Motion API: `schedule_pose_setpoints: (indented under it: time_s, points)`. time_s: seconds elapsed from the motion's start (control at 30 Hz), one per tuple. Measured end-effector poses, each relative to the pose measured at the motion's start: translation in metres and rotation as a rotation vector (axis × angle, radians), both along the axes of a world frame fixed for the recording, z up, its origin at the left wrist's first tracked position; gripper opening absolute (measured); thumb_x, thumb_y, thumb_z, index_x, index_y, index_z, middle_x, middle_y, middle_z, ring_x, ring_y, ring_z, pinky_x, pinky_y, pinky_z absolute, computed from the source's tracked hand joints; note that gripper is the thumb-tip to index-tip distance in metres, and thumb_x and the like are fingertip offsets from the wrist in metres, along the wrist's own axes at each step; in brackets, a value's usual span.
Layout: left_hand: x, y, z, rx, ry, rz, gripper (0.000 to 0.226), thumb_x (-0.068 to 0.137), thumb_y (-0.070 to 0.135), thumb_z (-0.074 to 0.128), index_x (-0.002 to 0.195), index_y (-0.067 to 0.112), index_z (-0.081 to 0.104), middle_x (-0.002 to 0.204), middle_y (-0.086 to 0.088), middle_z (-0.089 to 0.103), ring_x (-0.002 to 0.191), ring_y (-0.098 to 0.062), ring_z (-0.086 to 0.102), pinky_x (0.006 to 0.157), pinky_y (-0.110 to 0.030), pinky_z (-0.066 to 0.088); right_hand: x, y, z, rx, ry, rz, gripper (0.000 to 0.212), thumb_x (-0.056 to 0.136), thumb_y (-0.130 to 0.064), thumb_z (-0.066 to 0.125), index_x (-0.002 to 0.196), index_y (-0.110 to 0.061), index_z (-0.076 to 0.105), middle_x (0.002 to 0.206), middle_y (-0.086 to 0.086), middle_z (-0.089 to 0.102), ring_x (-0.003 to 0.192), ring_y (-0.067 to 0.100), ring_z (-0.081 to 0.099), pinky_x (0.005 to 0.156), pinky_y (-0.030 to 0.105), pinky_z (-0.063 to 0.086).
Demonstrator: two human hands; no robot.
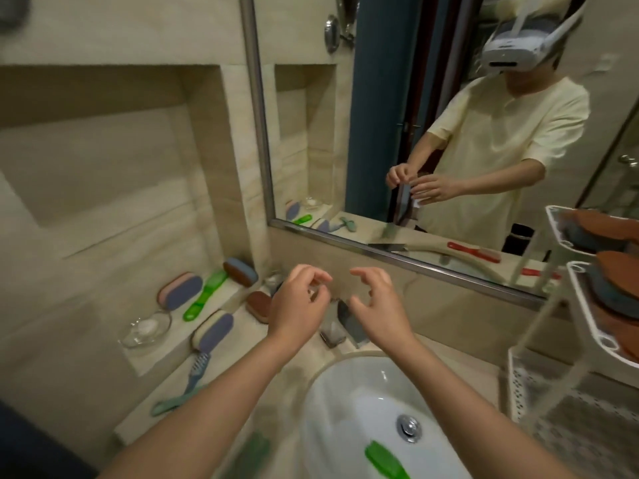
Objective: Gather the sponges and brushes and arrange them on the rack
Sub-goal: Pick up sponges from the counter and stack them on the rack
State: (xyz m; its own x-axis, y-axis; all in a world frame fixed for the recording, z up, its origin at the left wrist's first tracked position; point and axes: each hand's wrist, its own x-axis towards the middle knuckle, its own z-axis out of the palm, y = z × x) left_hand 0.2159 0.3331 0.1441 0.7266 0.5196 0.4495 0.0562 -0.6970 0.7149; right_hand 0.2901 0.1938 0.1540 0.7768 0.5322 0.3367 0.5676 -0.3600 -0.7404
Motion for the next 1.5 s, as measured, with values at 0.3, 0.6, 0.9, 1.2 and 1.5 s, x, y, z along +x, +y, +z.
schedule_pose_setpoints:
  time_s: [0.3,0.6,0.9,1.2,1.5]
  points:
    - [0.004,0.105,-0.047,-0.072,0.239,0.040,0.020,0.079,0.029,0.057,0.087,0.047,0.051,0.096,0.021,0.051,0.083,0.000,0.055,0.080,-0.034,0.050,0.011,0.098,-0.042,-0.262,0.093,0.047,0.050,0.084,-0.017,0.057,0.134,-0.018,0.051,0.132,0.003,0.048,0.114,0.017,0.054,0.096,0.026,0.041]
    - [0.053,0.168,-0.100,-0.187,0.460,0.041,0.035,0.081,0.033,0.061,0.115,0.032,0.054,0.122,0.009,0.057,0.108,-0.015,0.057,0.091,-0.040,0.050,0.049,0.155,-0.077,-0.605,0.090,0.111,0.051,0.085,-0.022,0.056,0.135,-0.021,0.049,0.136,0.002,0.048,0.125,0.021,0.047,0.099,0.034,0.044]
    - [0.108,0.199,-0.149,-0.156,0.605,0.105,0.058,0.082,0.036,0.062,0.135,0.021,0.043,0.137,-0.003,0.047,0.122,-0.023,0.048,0.097,-0.035,0.039,0.101,0.192,-0.121,-0.975,0.060,0.184,0.059,0.088,-0.036,0.058,0.143,-0.025,0.038,0.142,0.005,0.040,0.126,0.031,0.045,0.101,0.039,0.042]
    - [0.134,0.213,-0.192,0.044,0.723,0.227,0.071,0.082,0.044,0.060,0.141,0.014,0.033,0.140,-0.008,0.046,0.132,-0.028,0.035,0.104,-0.042,0.032,0.127,0.223,-0.142,-1.323,0.068,0.171,0.076,0.087,-0.023,0.065,0.149,-0.025,0.021,0.154,0.011,0.015,0.132,0.042,0.035,0.096,0.050,0.044]
    - [0.144,0.213,-0.208,0.065,0.697,0.260,0.058,0.086,0.038,0.062,0.134,0.015,0.041,0.134,-0.011,0.050,0.127,-0.030,0.037,0.107,-0.041,0.030,0.141,0.223,-0.151,-1.435,-0.044,0.199,0.067,0.089,-0.023,0.060,0.147,-0.016,0.028,0.146,0.008,0.027,0.126,0.038,0.034,0.086,0.042,0.052]
